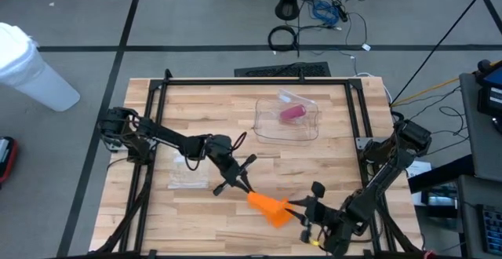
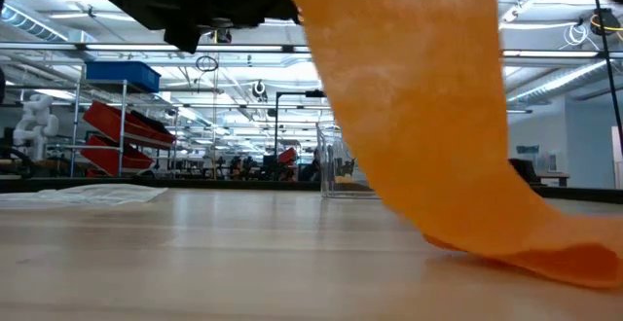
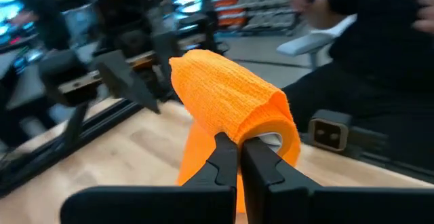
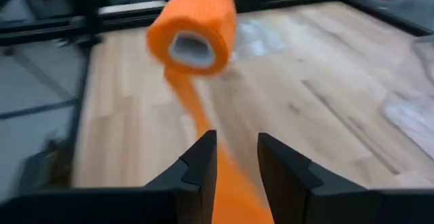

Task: Roll bandage
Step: Roll the orange bandage

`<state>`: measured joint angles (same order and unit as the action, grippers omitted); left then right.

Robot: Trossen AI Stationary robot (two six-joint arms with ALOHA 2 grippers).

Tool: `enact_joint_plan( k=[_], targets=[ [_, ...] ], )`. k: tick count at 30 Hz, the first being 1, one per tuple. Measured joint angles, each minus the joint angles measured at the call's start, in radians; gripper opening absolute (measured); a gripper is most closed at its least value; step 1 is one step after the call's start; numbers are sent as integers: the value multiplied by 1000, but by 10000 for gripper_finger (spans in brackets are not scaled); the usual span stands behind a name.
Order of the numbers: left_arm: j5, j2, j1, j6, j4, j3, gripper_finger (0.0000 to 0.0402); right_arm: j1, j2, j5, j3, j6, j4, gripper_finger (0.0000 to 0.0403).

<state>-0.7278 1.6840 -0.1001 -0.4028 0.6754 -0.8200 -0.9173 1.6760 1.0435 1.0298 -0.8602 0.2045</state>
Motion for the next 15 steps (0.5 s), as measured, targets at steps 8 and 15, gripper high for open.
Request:
enact_joint_plan(
  k=[8,15],
  targets=[
    [-94,0,-13,-25,53,0,1,-145,-110,216,1,156,-30,93],
    [-94,0,-42,-88,87,-1,0,-103,-27,391,-27,-112,3,93]
  ],
)
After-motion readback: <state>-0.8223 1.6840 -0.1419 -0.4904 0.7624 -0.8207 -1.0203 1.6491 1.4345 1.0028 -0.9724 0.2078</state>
